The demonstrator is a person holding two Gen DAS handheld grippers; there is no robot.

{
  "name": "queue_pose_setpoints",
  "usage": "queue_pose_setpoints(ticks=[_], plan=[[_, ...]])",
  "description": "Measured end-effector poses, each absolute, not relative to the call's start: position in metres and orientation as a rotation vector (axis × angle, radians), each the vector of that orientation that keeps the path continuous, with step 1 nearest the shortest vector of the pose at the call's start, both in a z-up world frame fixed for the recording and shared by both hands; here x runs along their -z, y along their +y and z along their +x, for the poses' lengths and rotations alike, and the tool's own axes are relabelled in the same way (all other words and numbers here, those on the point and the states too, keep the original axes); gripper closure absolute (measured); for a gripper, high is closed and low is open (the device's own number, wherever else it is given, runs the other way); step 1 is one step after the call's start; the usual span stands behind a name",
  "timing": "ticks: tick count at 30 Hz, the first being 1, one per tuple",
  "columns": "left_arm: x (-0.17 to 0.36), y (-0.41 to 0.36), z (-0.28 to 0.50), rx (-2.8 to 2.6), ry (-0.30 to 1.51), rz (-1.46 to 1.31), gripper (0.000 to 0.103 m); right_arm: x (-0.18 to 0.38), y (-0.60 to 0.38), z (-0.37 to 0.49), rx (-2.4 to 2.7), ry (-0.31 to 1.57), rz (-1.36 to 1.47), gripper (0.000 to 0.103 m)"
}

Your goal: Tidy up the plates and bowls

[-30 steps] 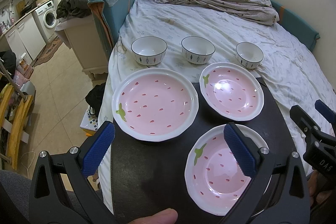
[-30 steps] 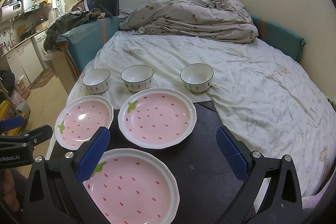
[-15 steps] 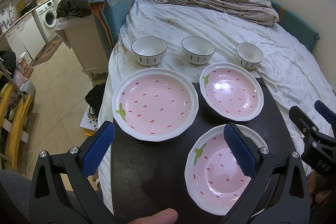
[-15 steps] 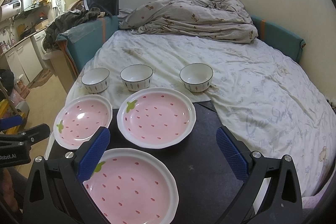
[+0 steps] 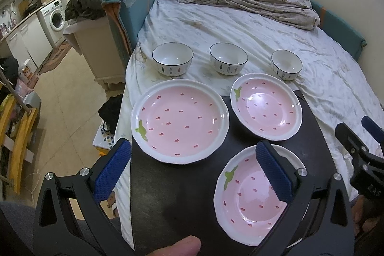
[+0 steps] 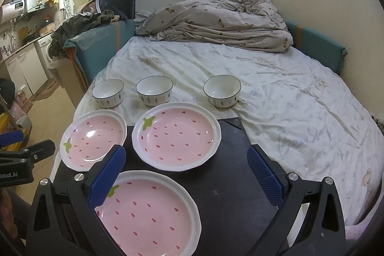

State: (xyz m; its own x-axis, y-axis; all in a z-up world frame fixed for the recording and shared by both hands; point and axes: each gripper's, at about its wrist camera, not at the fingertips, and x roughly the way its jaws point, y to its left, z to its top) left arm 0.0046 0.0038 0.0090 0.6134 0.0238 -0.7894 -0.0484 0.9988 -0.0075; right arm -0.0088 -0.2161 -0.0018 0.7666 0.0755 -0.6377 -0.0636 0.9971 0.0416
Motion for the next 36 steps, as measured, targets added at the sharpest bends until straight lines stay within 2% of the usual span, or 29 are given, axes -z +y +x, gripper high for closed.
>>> queue_pose_setpoints(ticks=[13, 21, 27, 28, 30, 32, 34, 36], plan=[[-0.024, 0.023, 0.061, -0.032, 1.001, 0.014, 0.0, -0.021, -0.196, 0.024, -0.166, 0.783, 0.101, 0.0], [0.006, 0.077, 0.11, -0.182, 1.127, -0.059, 0.0, -0.005, -0.172, 0.069, -0.271, 0.944, 0.181, 0.0], [0.049, 0.112, 0.143, -0.204, 1.257, -0.115, 0.001, 0.02, -0.163, 0.101, -0.35, 1.073, 0.329, 0.0], [0.057, 0.116, 0.147, -0.202, 1.286, -0.132, 0.002, 0.026, -0.16, 0.107, -0.349, 1.101, 0.344, 0.0], [0.067, 0.122, 0.154, -0.183, 1.321, -0.158, 0.013, 0.039, -0.156, 0.118, -0.361, 1.151, 0.385, 0.0], [0.076, 0.125, 0.162, -0.166, 1.351, -0.167, 0.016, 0.052, -0.152, 0.127, -0.378, 1.197, 0.431, 0.001], [0.084, 0.131, 0.166, -0.161, 1.372, -0.192, 0.017, 0.065, -0.146, 0.134, -0.404, 1.243, 0.481, 0.01], [0.094, 0.138, 0.168, -0.151, 1.408, -0.23, 0.025, 0.081, -0.14, 0.141, -0.42, 1.295, 0.545, 0.015]])
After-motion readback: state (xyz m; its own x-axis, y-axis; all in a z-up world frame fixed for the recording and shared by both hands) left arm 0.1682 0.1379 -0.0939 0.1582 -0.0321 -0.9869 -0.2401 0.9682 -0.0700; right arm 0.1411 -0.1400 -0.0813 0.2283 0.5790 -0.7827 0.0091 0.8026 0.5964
